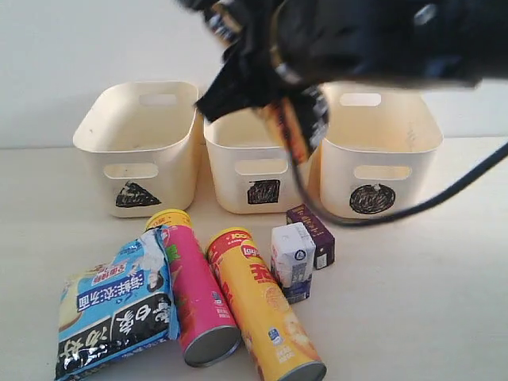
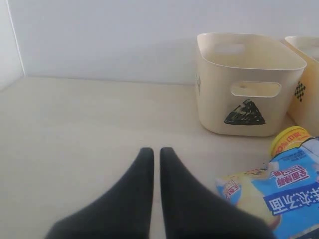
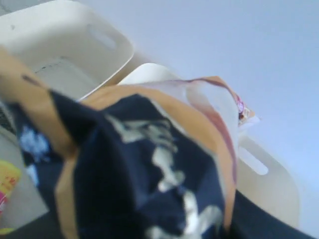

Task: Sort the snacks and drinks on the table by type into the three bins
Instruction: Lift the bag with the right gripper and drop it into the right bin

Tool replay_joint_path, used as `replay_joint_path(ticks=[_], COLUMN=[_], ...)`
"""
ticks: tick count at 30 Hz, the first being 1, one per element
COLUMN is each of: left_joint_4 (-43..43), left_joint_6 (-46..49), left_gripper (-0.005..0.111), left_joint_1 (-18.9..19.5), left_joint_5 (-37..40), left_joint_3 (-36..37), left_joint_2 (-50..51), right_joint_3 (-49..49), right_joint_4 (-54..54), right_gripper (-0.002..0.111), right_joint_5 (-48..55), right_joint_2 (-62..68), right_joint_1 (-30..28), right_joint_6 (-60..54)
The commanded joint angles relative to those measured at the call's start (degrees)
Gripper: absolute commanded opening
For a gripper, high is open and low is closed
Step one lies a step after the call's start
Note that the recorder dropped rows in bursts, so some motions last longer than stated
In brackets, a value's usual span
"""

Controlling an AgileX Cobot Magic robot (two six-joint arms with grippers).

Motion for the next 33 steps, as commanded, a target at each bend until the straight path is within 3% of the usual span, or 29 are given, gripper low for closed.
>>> replay_joint_path(ticks=[1,9,17,21,27,30,33], left_joint_4=[0.12,0.12,0.12,0.12,0.12,0.12,0.12], left_joint_6=[-0.41,-0.41,-0.41,-0.41,-0.41,-0.41,-0.41], left_gripper=[0.004,0.004,0.004,0.004,0.004,0.004,0.004], left_joint_1=[-0.34,-0.34,-0.34,-0.34,-0.34,-0.34,-0.34], left_joint_5=[-0.25,-0.13,-0.13,-0.13,-0.24,-0.24,-0.24], left_joint_3=[-0.14,-0.14,-0.14,-0.14,-0.14,-0.14,-0.14], left_joint_2=[-0.22,-0.22,-0.22,-0.22,-0.22,-0.22,-0.22], right_joint_3=[-0.22,0.03,-0.07,-2.31,-7.92,-10.5,-12.18], right_joint_4=[3.42,7.68,9.36,10.91,10.96,11.17,11.17], right_gripper=[0.0,0.0,0.0,0.0,0.001,0.013,0.039], right_joint_5=[-5.7,-21.21,-41.34,-47.48,-47.7,-47.82,-47.66], right_joint_2=[-2.04,-0.39,9.05,15.04,23.54,27.08,29.92], right_joint_1=[-7.12,-22.77,-36.98,-41.11,-42.77,-42.77,-42.77], right_joint_6=[-5.13,-5.6,-0.49,2.17,3.82,4.76,5.53])
